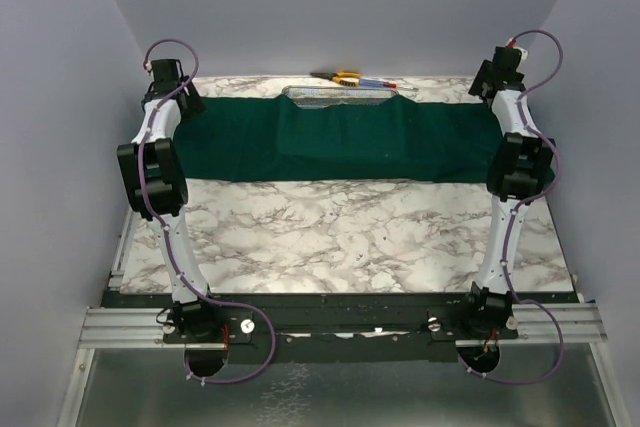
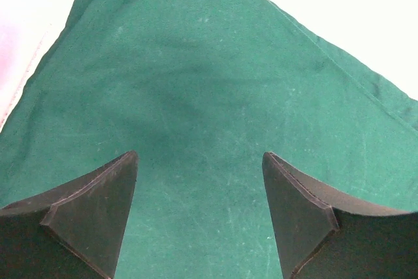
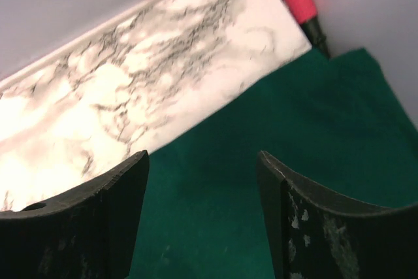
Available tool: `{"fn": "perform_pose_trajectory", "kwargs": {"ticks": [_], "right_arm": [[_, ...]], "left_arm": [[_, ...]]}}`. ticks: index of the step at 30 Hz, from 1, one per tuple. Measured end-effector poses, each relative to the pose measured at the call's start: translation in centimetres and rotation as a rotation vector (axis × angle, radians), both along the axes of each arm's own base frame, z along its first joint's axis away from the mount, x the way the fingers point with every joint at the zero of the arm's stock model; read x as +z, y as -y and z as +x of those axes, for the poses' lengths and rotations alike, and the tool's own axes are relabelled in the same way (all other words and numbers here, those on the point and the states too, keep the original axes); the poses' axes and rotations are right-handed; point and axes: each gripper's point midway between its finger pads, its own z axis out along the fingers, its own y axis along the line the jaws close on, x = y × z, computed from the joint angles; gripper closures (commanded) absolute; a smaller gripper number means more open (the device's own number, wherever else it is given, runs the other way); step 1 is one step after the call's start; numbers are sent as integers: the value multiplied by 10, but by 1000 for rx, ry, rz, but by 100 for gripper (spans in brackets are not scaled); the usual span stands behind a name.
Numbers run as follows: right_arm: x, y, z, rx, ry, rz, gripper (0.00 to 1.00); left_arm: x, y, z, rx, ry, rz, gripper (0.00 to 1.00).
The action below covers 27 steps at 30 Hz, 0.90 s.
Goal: Open and lay out the surgical kit
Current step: Open the surgical kit at the center of the board.
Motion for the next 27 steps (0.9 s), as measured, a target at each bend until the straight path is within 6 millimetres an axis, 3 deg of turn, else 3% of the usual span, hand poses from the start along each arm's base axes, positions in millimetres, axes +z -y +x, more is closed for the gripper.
{"fn": "perform_pose_trajectory", "kwargs": {"ticks": [6,16,23,27], "right_arm": [[-6,28,20,21,47,-70,26],[-36,74,19,35,42,-7,30],[-48,68,21,61,23,25,39],[-48,62,22,79,22,32,50]], "left_arm": [[0,1,-2,4,0,-5,19],[-6,3,-11,14,-18,-19,18],[-7,5,-12,17,-17,-35,18],[-6,7,-11,14,-13,-43,18]]}}
